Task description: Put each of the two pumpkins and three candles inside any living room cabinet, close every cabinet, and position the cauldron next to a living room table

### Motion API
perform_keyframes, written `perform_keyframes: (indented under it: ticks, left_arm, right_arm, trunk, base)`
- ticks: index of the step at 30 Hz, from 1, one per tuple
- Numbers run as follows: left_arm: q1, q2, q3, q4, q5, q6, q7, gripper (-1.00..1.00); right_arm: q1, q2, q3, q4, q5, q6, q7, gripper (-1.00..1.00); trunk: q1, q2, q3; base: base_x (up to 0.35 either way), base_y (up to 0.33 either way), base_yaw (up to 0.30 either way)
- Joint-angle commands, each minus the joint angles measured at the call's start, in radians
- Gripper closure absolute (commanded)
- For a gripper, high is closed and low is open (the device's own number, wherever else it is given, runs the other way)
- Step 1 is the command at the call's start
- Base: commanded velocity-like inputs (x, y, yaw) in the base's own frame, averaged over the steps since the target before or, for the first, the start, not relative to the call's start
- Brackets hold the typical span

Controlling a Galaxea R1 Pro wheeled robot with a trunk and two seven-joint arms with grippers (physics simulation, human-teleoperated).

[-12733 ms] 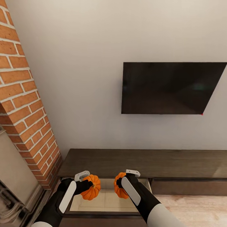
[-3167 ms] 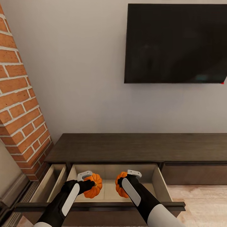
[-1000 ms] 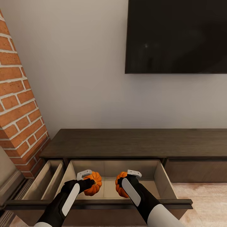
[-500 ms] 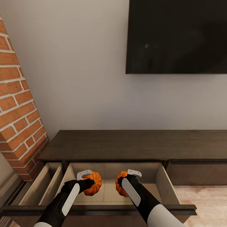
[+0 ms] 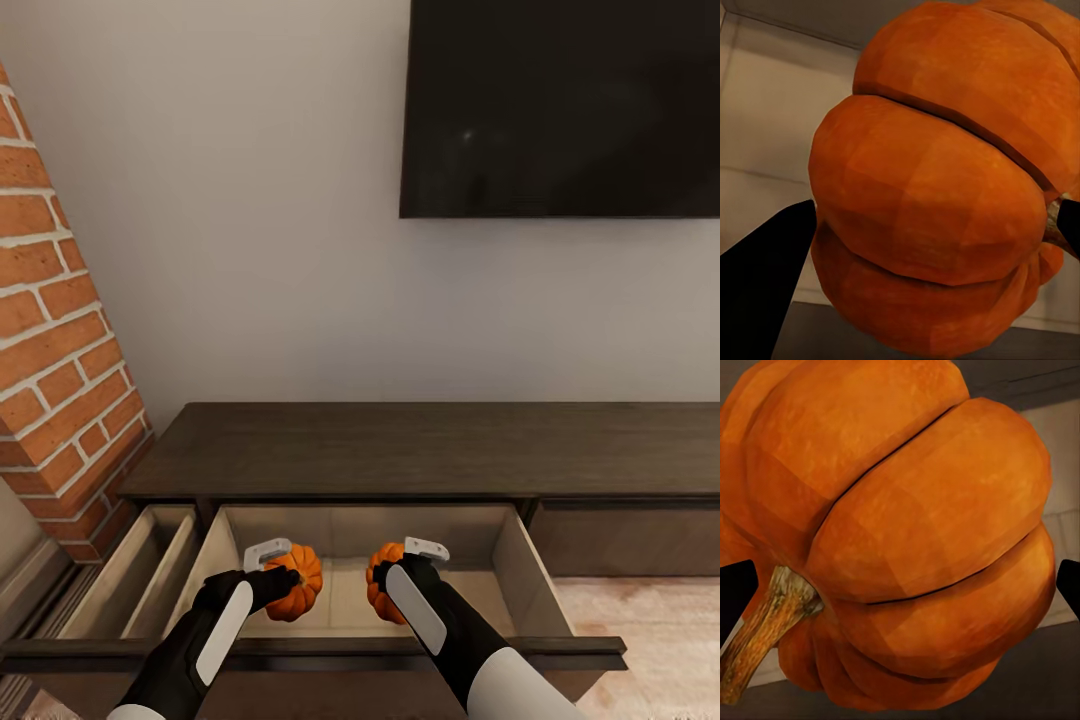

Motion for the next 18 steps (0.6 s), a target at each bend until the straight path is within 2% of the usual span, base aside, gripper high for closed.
perform_keyframes:
  ticks: [1, 8, 18]
  left_arm:
    - [0.000, 0.000, 0.000, 0.000, 0.000, 0.000, 0.000, 1.00]
    - [0.000, 0.000, 0.000, 0.000, 0.000, -0.001, 0.000, 1.00]
    - [0.000, 0.000, 0.000, 0.000, 0.000, -0.001, 0.000, 1.00]
  right_arm:
    - [0.000, 0.000, 0.000, 0.001, 0.000, -0.002, 0.001, 1.00]
    - [0.000, 0.000, 0.000, 0.001, 0.000, -0.003, 0.001, 1.00]
    - [0.000, 0.000, 0.000, 0.001, 0.000, -0.003, 0.001, 1.00]
  trunk:
    - [0.000, 0.000, -0.004]
    - [0.000, 0.000, -0.004]
    - [0.002, -0.001, -0.019]
  base:
    - [0.000, 0.000, 0.000]
    - [0.000, 0.000, 0.000]
    - [0.000, 0.000, 0.000]
